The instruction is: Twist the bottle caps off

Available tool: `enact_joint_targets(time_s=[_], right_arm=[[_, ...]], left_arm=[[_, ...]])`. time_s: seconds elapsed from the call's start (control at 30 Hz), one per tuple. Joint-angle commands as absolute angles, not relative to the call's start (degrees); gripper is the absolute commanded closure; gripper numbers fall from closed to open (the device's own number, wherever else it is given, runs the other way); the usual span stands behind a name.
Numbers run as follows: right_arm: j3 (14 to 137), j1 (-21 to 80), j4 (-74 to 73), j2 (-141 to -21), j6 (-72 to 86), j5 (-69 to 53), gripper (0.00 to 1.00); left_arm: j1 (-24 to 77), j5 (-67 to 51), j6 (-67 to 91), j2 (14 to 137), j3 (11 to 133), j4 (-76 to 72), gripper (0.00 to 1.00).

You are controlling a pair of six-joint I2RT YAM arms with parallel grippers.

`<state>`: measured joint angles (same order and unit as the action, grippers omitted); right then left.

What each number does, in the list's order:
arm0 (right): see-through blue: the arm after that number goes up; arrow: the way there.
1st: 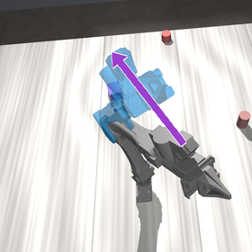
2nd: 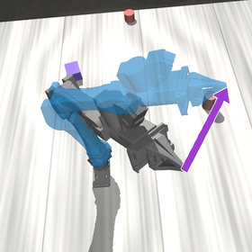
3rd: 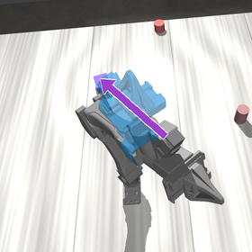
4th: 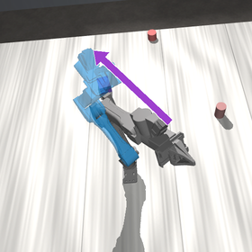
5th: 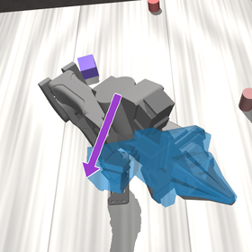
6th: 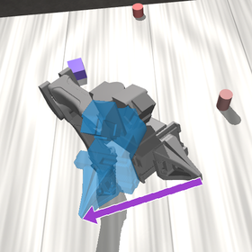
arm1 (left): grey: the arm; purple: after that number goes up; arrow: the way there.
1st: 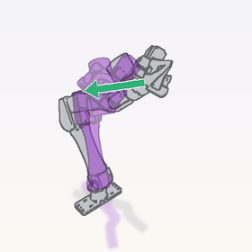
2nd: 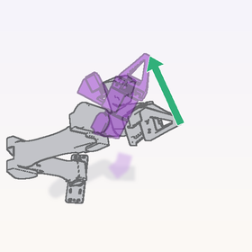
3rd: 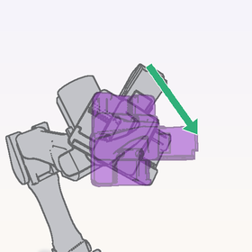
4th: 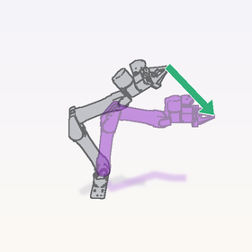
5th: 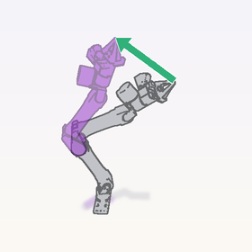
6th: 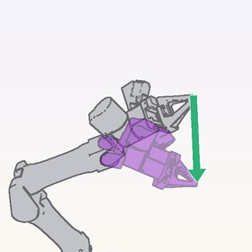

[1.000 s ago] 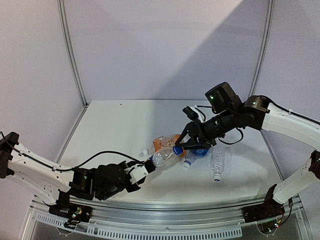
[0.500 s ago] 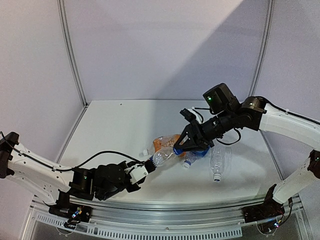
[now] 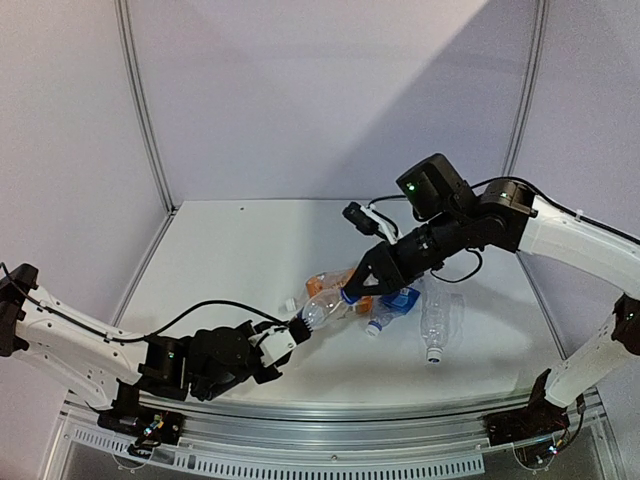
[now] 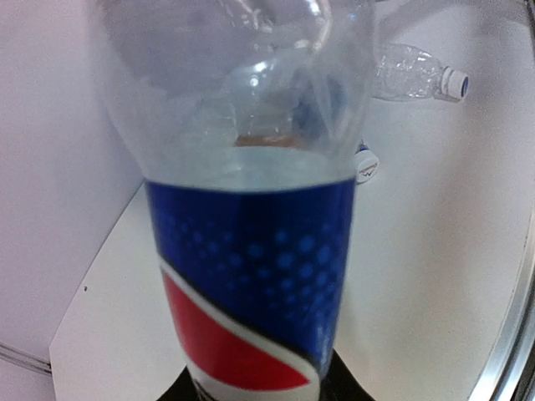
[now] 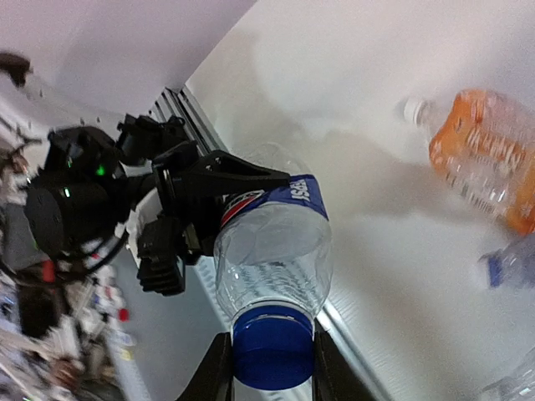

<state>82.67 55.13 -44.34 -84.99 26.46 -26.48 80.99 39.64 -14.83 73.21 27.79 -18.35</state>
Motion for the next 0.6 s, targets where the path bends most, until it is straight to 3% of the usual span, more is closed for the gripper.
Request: enact_joint_targets(time_s=[0.0, 0.17, 0.27, 0.4, 0.57], right_arm=[[83.78, 58.66, -41.15, -83.7, -9.34, -16.03, 0.98], [64.85, 63.89, -26.91, -74.24, -59.3, -15.86, 0.93], [62.91, 65.47, -23.55, -73.57, -72.97, -7.22, 0.93], [61.22, 68.17, -24.16, -75.33, -85.25, 3.65, 0.89], [62.26, 69.08, -28.08, -75.13, -84.72, 2.81, 0.68]], left_arm=[[81.92, 38.19, -15.07, 74.47, 29.26, -18.37, 1.0], [81.87, 37.79, -14.86, 73.22, 28.67, -18.53, 1.0], [81.9, 37.62, -14.94, 73.0, 28.5, -18.88, 1.0], [81.91, 38.31, -15.11, 73.47, 28.59, -18.88, 1.0], [81.86, 38.75, -15.35, 73.7, 28.28, -19.33, 1.0]])
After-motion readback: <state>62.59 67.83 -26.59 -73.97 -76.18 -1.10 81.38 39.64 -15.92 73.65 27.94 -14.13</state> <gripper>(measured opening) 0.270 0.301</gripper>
